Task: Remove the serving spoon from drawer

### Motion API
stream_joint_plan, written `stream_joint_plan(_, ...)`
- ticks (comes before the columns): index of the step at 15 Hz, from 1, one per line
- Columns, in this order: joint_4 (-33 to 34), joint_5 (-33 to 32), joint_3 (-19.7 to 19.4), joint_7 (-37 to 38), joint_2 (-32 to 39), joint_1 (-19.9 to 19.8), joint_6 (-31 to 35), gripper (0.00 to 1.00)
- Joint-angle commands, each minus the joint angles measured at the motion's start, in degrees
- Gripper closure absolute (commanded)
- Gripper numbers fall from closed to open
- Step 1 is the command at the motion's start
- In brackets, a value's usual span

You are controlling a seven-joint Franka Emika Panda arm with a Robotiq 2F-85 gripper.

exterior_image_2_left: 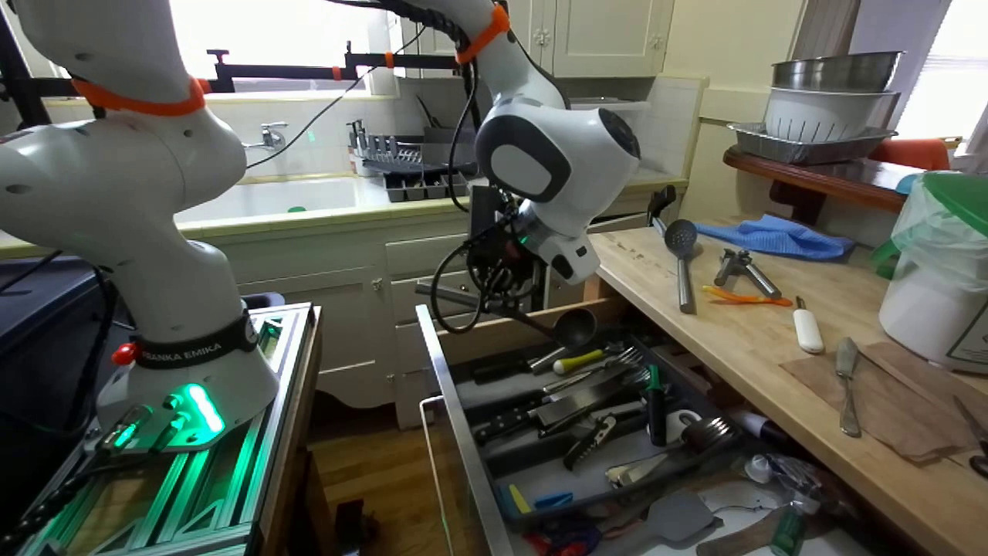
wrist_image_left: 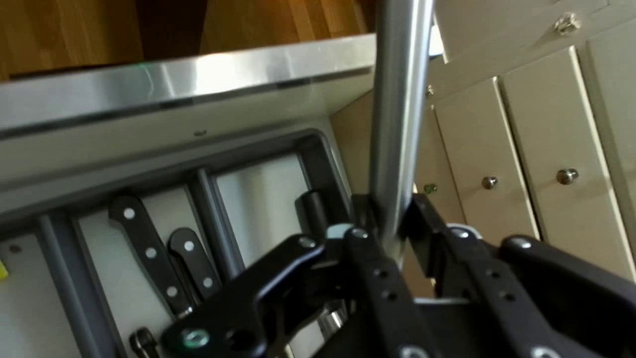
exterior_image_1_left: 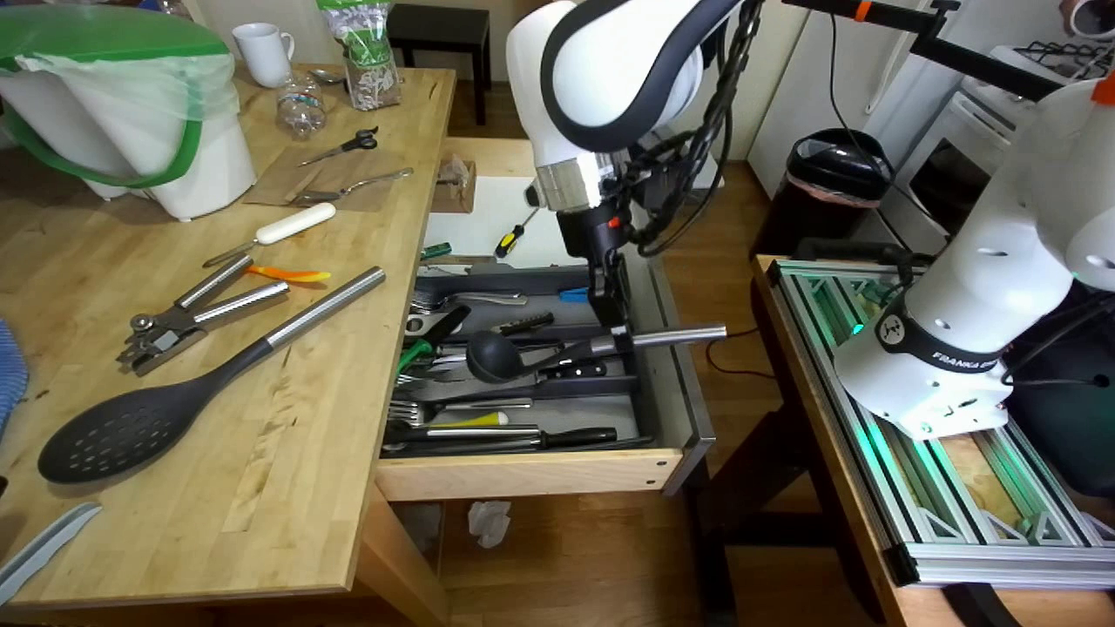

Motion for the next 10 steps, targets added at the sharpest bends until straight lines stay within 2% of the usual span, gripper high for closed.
stream_joint_plan(1, -0.2, 0.3, -9.9, 3.3, -7.8, 6.3, -9.1, 0.94)
stream_joint_plan(5, 1.2, -5.4, -15.3, 8.5, -13.7, 11.0, -7.3, 0.94)
stream_joint_plan(10, 7.9, -20.4, -16.6, 10.7, -12.2, 14.4, -4.4, 0.94)
